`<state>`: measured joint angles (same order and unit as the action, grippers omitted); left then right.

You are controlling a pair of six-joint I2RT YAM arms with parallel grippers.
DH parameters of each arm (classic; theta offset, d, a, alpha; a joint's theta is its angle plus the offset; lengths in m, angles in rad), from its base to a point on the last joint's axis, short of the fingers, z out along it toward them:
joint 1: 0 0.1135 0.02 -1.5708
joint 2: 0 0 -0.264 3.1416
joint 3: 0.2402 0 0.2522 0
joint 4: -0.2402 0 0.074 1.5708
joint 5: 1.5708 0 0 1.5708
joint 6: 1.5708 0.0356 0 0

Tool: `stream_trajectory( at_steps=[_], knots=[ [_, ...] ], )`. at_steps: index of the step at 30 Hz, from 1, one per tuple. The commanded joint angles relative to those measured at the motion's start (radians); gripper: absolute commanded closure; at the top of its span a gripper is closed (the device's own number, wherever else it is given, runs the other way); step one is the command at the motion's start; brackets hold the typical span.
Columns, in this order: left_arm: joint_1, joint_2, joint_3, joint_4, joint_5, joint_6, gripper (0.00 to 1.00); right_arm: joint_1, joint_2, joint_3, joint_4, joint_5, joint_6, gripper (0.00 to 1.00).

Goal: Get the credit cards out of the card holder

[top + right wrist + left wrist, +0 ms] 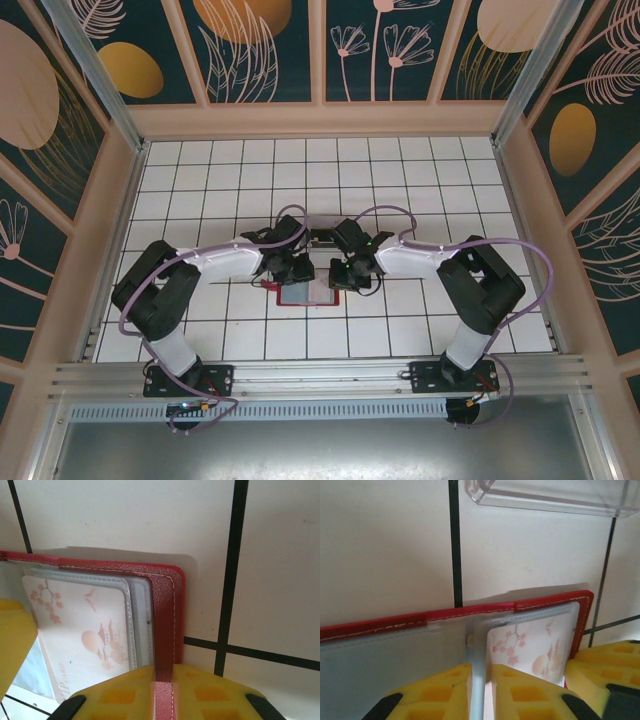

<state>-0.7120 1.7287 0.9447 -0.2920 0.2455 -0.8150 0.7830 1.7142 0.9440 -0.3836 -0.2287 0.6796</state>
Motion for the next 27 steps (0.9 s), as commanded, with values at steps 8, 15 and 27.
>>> stream_trajectory(
  at_steps=[8, 15, 27],
  knots=[
    [0.005, 0.034, 0.023, -0.034, -0.002, 0.026, 0.77, -0.002, 0.007, -0.002, -0.011, 0.025, -0.011, 0.82],
    [0.006, 0.035, 0.022, -0.053, -0.010, 0.034, 0.76, -0.002, 0.008, -0.001, -0.014, 0.025, -0.012, 0.82],
    [0.005, -0.009, 0.008, -0.125, -0.082, 0.049, 0.77, -0.002, 0.004, -0.004, -0.019, 0.028, -0.011, 0.82]
  ],
)
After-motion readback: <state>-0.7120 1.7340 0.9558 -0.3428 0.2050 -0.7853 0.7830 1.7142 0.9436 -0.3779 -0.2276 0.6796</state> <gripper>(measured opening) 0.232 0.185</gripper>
